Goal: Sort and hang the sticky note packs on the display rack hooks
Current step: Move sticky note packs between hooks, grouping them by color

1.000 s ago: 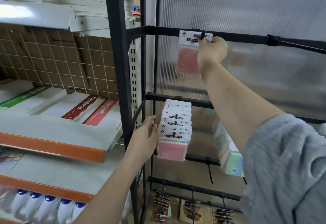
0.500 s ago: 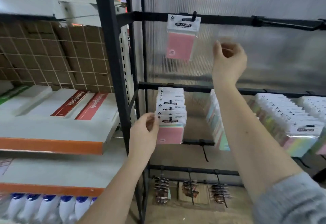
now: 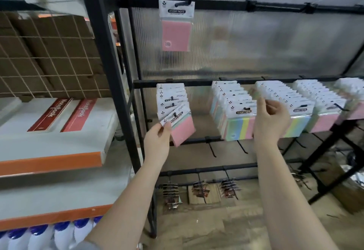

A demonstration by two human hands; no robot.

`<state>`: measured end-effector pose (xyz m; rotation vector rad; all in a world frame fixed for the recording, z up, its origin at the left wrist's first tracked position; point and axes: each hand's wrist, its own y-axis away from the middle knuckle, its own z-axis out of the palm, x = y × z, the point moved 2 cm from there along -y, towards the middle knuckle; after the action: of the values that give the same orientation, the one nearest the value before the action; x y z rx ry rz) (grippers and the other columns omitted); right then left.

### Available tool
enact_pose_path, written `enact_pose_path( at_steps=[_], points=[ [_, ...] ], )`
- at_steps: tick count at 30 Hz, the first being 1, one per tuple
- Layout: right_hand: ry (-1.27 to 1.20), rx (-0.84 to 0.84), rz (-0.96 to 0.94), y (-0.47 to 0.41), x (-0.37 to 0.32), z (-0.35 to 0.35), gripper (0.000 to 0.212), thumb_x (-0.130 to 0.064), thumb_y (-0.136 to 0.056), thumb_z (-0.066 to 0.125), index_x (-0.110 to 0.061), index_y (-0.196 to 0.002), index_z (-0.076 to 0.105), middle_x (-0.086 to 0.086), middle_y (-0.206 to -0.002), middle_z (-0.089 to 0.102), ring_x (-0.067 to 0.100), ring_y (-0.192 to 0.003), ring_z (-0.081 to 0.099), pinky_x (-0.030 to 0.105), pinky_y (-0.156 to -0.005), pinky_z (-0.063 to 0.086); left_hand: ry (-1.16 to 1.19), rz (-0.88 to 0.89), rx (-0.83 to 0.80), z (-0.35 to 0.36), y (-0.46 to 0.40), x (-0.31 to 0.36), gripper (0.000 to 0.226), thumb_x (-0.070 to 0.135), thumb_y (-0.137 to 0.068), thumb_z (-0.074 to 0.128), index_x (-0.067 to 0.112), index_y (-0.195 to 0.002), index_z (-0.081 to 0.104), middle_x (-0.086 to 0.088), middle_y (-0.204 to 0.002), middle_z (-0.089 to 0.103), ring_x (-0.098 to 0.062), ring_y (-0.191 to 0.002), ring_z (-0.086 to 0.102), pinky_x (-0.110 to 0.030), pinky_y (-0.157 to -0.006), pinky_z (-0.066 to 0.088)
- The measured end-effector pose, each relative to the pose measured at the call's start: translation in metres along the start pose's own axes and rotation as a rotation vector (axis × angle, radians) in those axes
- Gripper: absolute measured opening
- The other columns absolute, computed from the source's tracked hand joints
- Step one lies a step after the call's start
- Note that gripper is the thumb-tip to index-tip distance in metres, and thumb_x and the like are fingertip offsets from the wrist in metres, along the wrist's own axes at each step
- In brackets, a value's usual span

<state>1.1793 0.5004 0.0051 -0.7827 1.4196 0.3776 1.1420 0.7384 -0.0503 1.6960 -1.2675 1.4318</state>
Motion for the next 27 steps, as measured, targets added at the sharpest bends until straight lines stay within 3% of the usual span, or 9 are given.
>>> enact_pose_path(
  at_steps=[3,6,8,13,16,23,27],
  points=[
    [0.009,-0.043,0.018,-0.002,0.011,-0.005,0.016,-0.031,-0.090,0.062,-0.015,-0.094,0.065,-0.002,-0.090,0.066,0.010,-0.085,0.062,0.012,-0.072,0.043,0.022,-0.009,0.013,0.006,0.000,-0.001,0.035,0.035,-0.099,0.042,0.016,-0.124,0.058,0.001,-0.114,0.063,-0.011,-0.103,0.057,-0.010,-0.064,0.040],
    [0.040,-0.092,0.018,-0.008,0.022,-0.008,0.024,-0.032,-0.091,0.060,-0.011,-0.099,0.068,0.001,-0.095,0.069,0.011,-0.089,0.063,0.010,-0.067,0.039,-0.023,-0.020,0.067,0.010,0.001,0.002,0.037,0.036,-0.100,0.038,0.014,-0.123,0.056,-0.004,-0.117,0.061,-0.018,-0.108,0.057,-0.022,-0.070,0.048],
    [0.080,-0.136,0.008,-0.013,0.025,-0.010,0.029,-0.032,-0.092,0.057,-0.010,-0.108,0.068,0.000,-0.102,0.069,0.012,-0.096,0.063,0.014,-0.075,0.040,-0.021,-0.034,0.102,0.011,0.005,0.006,0.035,0.035,-0.100,0.036,0.012,-0.121,0.055,-0.005,-0.114,0.059,-0.018,-0.104,0.057,-0.033,-0.076,0.054],
    [0.133,-0.250,0.012,-0.022,0.036,-0.014,0.041,-0.031,-0.097,0.050,-0.007,-0.130,0.058,0.000,-0.127,0.061,0.015,-0.120,0.054,0.020,-0.097,0.035,-0.147,0.033,0.238,0.010,0.020,0.019,0.026,0.032,-0.101,0.034,0.014,-0.093,0.051,0.004,-0.087,0.056,-0.004,-0.075,0.052,-0.016,-0.057,0.039],
    [0.140,-0.311,0.009,-0.021,0.040,-0.013,0.041,-0.030,-0.098,0.049,-0.003,-0.129,0.057,-0.002,-0.119,0.063,0.012,-0.114,0.055,0.022,-0.096,0.035,-0.174,0.075,0.298,0.007,0.030,0.029,0.025,0.029,-0.101,0.035,0.013,-0.088,0.049,0.011,-0.074,0.050,-0.002,-0.067,0.049,-0.008,-0.052,0.035],
    [0.149,-0.285,0.051,-0.017,0.051,-0.007,0.034,-0.032,-0.094,0.057,-0.009,-0.119,0.058,0.002,-0.113,0.064,0.016,-0.102,0.059,0.025,-0.083,0.040,-0.204,0.109,0.360,-0.001,0.043,0.042,0.025,0.030,-0.100,0.036,0.011,-0.089,0.048,0.012,-0.076,0.049,-0.002,-0.067,0.050,-0.001,-0.049,0.037],
    [0.151,-0.291,0.094,-0.013,0.052,-0.006,0.033,-0.034,-0.092,0.060,-0.012,-0.115,0.051,-0.003,-0.101,0.058,0.013,-0.089,0.052,0.026,-0.076,0.035,-0.208,0.074,0.405,-0.008,0.043,0.040,0.029,0.033,-0.101,0.035,0.014,-0.082,0.044,0.011,-0.074,0.050,-0.003,-0.067,0.052,-0.008,-0.047,0.036]
  ],
)
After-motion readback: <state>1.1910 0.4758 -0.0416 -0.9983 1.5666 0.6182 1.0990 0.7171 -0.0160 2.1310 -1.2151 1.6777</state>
